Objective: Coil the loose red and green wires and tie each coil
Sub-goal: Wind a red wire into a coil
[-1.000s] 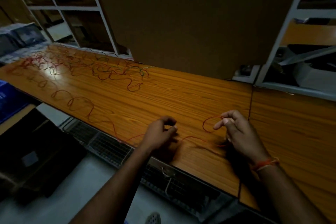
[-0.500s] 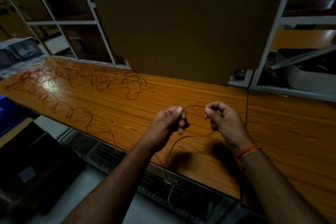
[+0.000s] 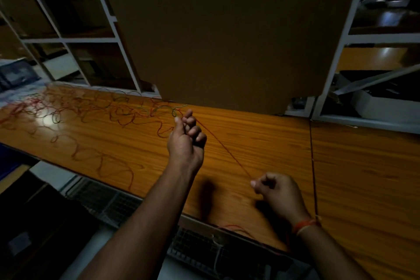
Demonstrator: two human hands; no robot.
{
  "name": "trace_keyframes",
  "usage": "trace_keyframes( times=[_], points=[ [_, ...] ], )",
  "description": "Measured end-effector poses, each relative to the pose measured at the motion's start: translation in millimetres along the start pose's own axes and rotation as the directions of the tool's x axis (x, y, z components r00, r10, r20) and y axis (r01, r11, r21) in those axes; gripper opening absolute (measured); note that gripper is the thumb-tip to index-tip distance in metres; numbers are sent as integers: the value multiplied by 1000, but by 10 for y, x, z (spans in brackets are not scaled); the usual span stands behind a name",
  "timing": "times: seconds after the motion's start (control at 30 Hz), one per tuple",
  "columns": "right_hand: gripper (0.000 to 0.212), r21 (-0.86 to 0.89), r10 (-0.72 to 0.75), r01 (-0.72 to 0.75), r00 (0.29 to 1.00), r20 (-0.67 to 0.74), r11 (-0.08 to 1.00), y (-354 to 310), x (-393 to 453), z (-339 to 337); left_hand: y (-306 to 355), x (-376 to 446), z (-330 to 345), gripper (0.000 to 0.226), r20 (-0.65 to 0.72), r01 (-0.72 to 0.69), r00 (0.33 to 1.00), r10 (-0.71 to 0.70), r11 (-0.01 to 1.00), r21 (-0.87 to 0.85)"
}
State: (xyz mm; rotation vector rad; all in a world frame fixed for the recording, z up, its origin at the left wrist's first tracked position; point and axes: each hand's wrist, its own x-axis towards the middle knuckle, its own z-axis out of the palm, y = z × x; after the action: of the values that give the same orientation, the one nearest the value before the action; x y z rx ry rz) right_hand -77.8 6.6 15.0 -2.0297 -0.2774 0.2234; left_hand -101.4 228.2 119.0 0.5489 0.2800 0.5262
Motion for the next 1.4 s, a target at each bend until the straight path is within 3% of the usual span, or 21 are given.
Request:
trace_keyframes(
  times=[0.1,0.2,0.27,0.37,0.57,0.77,0.87,0.97,1.17,1.4],
  points=[
    [17,-266,-186,279,927,327,923,-252,-20,-137,-6,-23,-44,43,59,-55,997,42,969,241],
    [19,-303,-312,515,793,523,802,-513,5,-234,-62,-114,-96,45,225,-89,973,-44,833,546],
    [19,-221,-438,615,728,527,757,-721,0,-299,-92,-173,-124,44,347,-139,927,-146,725,675],
    [16,-108,-615,681,709,344,724,-1004,2,-407,-128,-233,-129,43,433,-172,864,-256,660,732],
    [17,-37,-650,653,757,57,757,-1155,221,-382,-162,-253,-119,37,484,-192,819,-307,649,736],
    [13,89,-530,538,843,-93,838,-1042,334,-227,-78,-264,-88,49,461,46,764,-452,750,660],
    [15,212,-444,445,894,-56,870,-992,305,-169,-50,-288,-73,41,464,195,732,-499,806,559],
    [37,285,-368,345,929,29,894,-948,250,-84,-63,-319,-61,33,473,249,734,-487,841,480],
    [48,271,-353,344,936,-15,899,-970,199,-28,-121,-395,-51,37,409,157,822,-397,848,507],
    [45,371,-300,276,954,8,887,-1018,195,-54,-128,-397,-73,35,451,134,810,-376,867,480]
  ],
)
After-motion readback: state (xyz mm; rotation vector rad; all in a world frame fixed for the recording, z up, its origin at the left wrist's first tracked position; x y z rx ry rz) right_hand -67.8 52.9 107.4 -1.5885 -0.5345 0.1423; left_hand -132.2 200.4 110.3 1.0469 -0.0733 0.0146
